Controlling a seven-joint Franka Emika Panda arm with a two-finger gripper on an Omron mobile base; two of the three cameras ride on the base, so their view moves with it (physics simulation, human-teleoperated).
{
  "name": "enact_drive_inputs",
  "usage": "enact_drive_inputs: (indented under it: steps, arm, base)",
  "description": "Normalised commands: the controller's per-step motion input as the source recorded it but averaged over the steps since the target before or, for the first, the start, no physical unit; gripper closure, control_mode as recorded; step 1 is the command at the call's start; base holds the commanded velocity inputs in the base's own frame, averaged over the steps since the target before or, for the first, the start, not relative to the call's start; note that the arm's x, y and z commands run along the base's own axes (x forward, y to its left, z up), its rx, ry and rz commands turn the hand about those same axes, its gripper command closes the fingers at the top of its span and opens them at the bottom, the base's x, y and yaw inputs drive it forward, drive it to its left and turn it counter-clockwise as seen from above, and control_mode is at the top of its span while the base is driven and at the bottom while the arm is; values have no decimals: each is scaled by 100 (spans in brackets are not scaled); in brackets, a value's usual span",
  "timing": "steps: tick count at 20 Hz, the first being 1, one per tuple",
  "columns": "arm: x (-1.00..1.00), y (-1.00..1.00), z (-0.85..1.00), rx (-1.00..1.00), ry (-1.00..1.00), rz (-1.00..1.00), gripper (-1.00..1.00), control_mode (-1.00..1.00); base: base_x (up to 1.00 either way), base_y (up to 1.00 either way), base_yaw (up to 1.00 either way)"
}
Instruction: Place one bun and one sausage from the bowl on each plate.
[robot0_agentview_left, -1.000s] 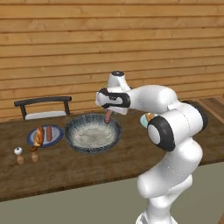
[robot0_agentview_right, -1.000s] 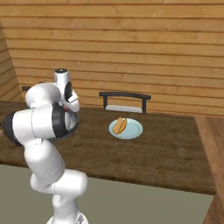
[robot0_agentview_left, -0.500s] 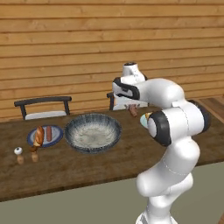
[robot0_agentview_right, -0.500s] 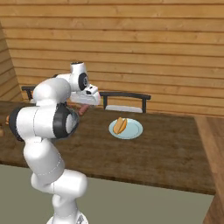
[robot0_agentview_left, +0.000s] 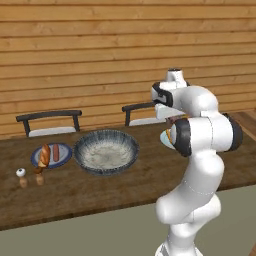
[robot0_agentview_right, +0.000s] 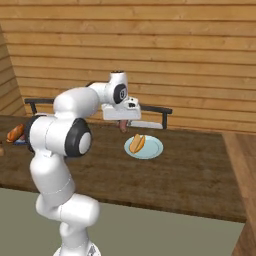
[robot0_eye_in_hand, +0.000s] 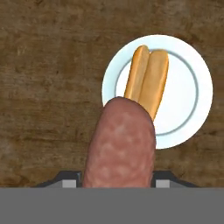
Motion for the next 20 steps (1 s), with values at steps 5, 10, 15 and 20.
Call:
enact_drive_inputs:
  steps: [5, 10, 15, 20]
  arm:
    - [31, -100, -5, 44, -1, 4, 100, -100]
    - [49, -91, -29, 37, 4, 0, 100, -100]
    - [20, -24, -26, 5, 23, 0, 100, -100]
    - [12, 2, -55, -5, 23, -2, 100, -100]
  base:
    - [0, 0, 0]
    - [0, 0, 0]
    - [0, 0, 0]
    - [0, 0, 0]
